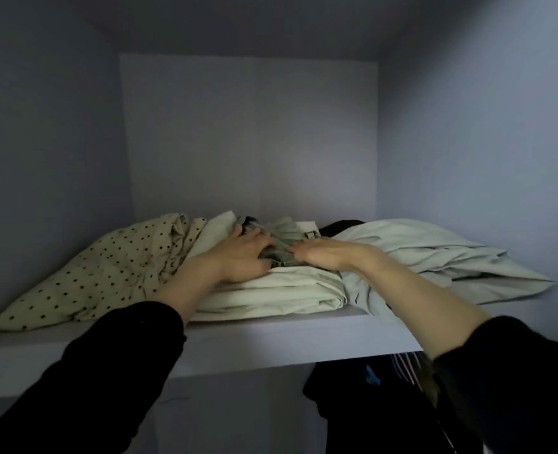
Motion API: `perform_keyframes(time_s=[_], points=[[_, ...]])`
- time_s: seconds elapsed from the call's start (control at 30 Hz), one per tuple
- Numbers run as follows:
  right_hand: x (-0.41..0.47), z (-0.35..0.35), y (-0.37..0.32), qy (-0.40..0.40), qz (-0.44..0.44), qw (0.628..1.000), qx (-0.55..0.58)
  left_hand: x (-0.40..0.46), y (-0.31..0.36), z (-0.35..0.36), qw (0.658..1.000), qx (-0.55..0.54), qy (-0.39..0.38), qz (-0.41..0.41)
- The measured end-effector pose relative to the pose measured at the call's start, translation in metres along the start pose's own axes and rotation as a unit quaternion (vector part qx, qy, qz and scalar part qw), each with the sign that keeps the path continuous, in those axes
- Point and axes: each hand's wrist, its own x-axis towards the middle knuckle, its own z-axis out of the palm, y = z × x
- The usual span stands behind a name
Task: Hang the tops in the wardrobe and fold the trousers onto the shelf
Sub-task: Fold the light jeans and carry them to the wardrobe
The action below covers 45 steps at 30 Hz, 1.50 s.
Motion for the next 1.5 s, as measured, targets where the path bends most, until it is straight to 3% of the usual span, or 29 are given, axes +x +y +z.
perform_keyframes(time_s=[0.17, 0.37, 0.57, 1.17, 1.33, 1.5], points=[[-0.007, 0.011, -0.009, -0.014, 0.027, 0.995, -0.092, -0.010, 0.010, 0.006, 0.997, 0.033, -0.053, -0.036], [-0.032, -0.009, -0.025, 0.045, 0.021, 0.997, -0.060, -0.027, 0.021, -0.012, 0.998, 0.034, 0.025, -0.043], [-0.064, -0.004, -0.027, 0.100, -0.011, 0.994, -0.049, -0.053, 0.027, -0.010, 0.997, 0.033, 0.051, -0.048], [-0.089, 0.013, -0.021, 0.123, -0.030, 0.990, -0.056, -0.080, 0.043, -0.008, 0.992, 0.052, 0.096, -0.061], [-0.071, 0.008, -0.019, 0.154, -0.050, 0.985, -0.058, -0.060, 0.027, -0.005, 0.993, 0.059, 0.090, -0.051], [-0.046, 0.011, -0.019, 0.182, -0.057, 0.978, -0.089, -0.038, 0.010, 0.003, 0.997, 0.051, 0.033, -0.046]])
